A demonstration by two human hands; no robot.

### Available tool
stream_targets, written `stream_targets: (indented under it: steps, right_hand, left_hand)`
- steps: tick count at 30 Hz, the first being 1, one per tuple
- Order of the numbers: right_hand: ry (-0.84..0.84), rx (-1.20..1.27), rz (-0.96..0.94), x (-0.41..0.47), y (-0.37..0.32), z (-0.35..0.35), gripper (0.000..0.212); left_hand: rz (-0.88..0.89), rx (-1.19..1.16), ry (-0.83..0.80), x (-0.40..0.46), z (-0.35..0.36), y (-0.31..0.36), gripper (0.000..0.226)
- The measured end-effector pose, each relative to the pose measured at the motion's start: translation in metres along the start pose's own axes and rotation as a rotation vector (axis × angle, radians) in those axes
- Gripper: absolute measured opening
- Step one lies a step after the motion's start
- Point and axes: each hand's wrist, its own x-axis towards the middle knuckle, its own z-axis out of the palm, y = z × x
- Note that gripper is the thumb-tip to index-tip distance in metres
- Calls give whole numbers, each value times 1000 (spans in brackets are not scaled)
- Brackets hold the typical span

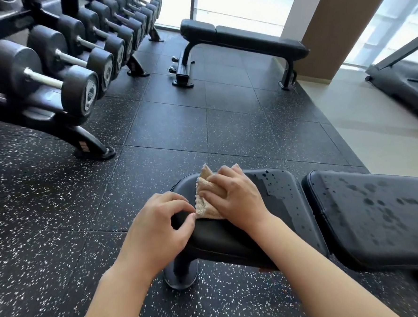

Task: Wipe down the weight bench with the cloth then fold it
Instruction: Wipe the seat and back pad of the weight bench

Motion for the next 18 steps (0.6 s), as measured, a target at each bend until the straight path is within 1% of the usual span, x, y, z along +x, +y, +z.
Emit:
stream_targets:
  steps: [3,6,9,13,18]
  right_hand:
    - [-74,-19,-7,-34,-11,-19,25]
    - [-152,-34,-19,-76,-13,-41,27]
    - [-156,-68,-3,-94,-4,-52,30]
    - [-91,-101,36,-64,15,-43,27]
    - [-34,-134,145,-9,53,-31,32]
  left_hand:
    - [-9,-8,4,0,0,-1,7]
    - [25,-31,19,3,4,2,4]
    - [78,-39,-11,4,13,8,12]
    - [135,-18,-40,7,26,12,13]
    - [138,19,-42,12,39,18,16]
